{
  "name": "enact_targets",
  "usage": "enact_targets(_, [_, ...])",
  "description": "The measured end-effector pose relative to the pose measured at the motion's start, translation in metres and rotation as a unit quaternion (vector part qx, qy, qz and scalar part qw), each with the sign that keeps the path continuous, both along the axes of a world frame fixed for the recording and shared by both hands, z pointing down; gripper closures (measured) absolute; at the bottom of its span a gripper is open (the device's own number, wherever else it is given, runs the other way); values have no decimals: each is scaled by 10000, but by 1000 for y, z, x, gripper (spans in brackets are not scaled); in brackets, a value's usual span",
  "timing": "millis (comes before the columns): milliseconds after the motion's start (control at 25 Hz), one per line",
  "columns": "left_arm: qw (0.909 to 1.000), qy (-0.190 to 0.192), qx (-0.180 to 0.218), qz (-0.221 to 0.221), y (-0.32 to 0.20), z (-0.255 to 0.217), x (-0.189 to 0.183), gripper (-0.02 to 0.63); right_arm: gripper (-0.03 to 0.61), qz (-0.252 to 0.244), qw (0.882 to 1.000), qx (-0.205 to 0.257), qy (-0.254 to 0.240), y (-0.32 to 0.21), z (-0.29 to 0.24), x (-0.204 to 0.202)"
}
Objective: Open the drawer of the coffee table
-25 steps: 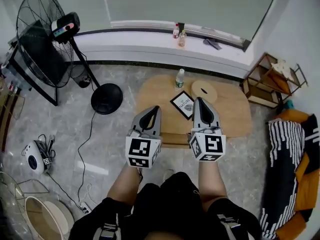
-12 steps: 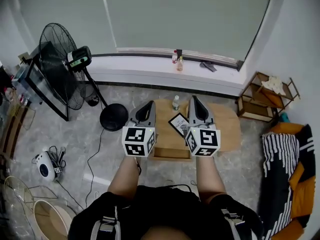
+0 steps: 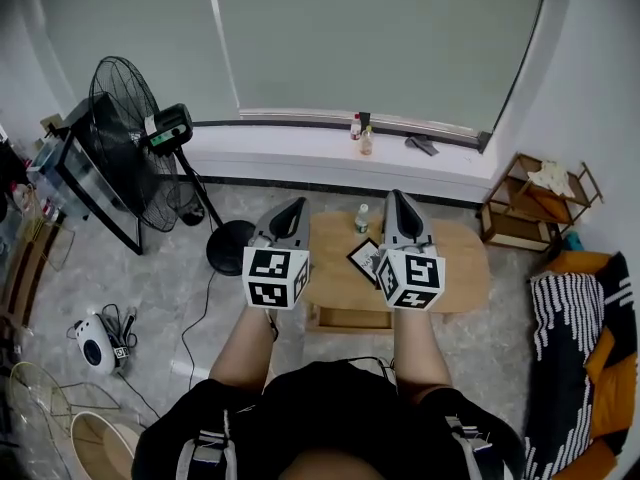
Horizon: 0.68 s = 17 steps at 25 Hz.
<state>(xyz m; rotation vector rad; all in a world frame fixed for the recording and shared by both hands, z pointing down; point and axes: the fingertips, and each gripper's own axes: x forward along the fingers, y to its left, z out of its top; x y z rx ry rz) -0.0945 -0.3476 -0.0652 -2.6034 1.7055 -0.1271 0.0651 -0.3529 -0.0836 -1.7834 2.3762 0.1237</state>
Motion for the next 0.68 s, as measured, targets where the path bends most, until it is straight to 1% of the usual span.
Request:
enact_targets(160, [9999, 131, 73, 17, -3, -8, -15, 595, 566, 27, 10000, 47, 20, -4, -6, -11])
enact_targets(320, [9999, 77, 97, 48, -3, -9, -20, 595, 566, 44, 10000, 50, 21, -2, -5, -16])
enact_targets(480, [9999, 96, 79, 48, 2, -7, -29, 595, 566, -3, 9999, 90, 145, 4, -6, -29])
enact_targets(680, [9999, 85, 78, 58, 11, -5, -36, 595, 566, -30, 9997, 150, 181, 12, -9, -40])
